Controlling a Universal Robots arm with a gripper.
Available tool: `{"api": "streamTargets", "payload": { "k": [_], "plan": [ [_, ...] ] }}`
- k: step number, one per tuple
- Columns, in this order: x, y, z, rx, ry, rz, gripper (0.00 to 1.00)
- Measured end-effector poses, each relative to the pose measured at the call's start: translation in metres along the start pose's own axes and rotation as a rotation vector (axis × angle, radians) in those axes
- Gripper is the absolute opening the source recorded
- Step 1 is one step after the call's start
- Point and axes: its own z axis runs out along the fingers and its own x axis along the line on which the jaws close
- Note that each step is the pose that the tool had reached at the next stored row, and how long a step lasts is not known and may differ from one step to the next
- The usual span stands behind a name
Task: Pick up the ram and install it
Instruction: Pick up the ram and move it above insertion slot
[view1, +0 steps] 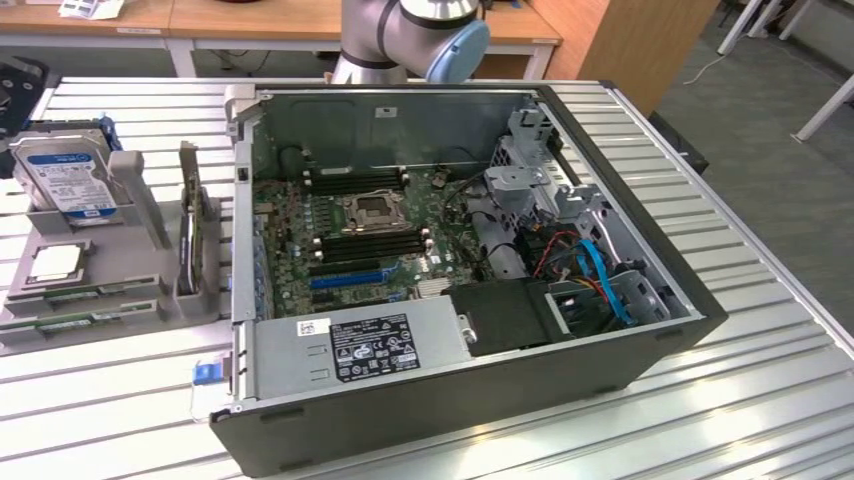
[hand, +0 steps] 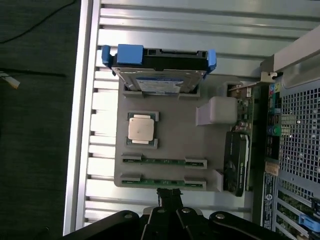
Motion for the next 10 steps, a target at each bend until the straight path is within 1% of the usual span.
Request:
{"api": "streamTargets", "payload": {
  "k": [3,10],
  "plan": [
    [0.0,0.0,0.0,0.001,0.0019,-0.046,0.1],
    [0.0,0.0,0.0,0.0038,0.0073,-0.173,0.1]
  ]
}}
